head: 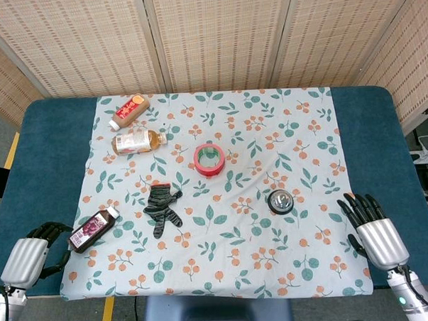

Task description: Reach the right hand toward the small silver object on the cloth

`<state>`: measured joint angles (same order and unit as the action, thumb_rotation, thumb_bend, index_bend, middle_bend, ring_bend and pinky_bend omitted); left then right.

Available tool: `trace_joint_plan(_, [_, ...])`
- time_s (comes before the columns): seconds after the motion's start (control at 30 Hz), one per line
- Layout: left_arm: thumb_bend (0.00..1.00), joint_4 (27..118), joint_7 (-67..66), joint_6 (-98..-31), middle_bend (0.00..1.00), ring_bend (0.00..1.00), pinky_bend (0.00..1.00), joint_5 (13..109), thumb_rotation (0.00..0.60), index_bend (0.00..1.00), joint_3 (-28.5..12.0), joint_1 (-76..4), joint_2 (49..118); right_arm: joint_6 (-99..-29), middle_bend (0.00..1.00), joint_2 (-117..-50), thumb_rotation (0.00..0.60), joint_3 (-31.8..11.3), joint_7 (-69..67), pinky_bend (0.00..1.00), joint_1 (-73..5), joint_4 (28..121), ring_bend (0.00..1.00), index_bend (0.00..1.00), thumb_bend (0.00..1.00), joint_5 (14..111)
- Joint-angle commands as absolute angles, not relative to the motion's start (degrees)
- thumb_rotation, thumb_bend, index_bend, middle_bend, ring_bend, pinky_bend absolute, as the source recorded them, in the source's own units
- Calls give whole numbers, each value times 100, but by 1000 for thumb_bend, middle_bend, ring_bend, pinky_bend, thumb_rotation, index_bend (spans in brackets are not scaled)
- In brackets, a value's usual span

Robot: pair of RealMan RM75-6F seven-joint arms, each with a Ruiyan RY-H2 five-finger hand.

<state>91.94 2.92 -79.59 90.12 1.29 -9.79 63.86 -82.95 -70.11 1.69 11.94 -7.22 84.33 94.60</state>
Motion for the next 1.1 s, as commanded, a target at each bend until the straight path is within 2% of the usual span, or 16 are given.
trace_joint_plan(0.03, [388,9200,287,-7970,286,213,352,9025,600,302,135,-974,6384,-8294,12,-7005,600,174,1190,72,-718,8440,0,0,332,9460])
trace_joint_plan(0.27, [388,9213,301,-7951,286,213,352,9022,600,302,151,-971,6373,-8243,12,-7018,600,159,1189,73,-737,8450,0,0,333,9429])
trace_joint_plan(0.33, [388,9192,326,-7914,286,214,352,8981,600,302,147,-977,6372,-8214,12,-7061,600,137,1221,73,-765,8404,0,0,401,9426])
trace_joint_plan(0.43, [389,9193,356,-7848,286,213,353,8905,600,302,141,-985,6353,-8148,12,-7184,600,85,1322,90,-833,8258,0,0,867,9412])
trace_joint_plan(0.5, [388,9226,363,-7869,286,214,354,8900,600,302,135,-975,6330,-8063,12,-7379,600,10,1492,114,-938,8010,0,0,997,9414])
trace_joint_plan(0.8, [389,9239,295,-7969,286,213,354,8987,600,303,134,-953,6358,-7353,12,-8626,600,-273,1619,123,-1849,6741,0,0,1000,9639])
trace_joint_plan(0.93, [389,9235,300,-7956,286,213,354,8984,600,303,134,-959,6360,-7242,12,-8824,600,-287,1481,123,-1975,6491,0,0,1000,9639])
trace_joint_plan(1.1, [389,9207,433,-7977,286,213,354,8957,600,303,109,-954,6326,-6435,12,-9615,600,-302,780,120,-2551,5200,0,0,1000,9499])
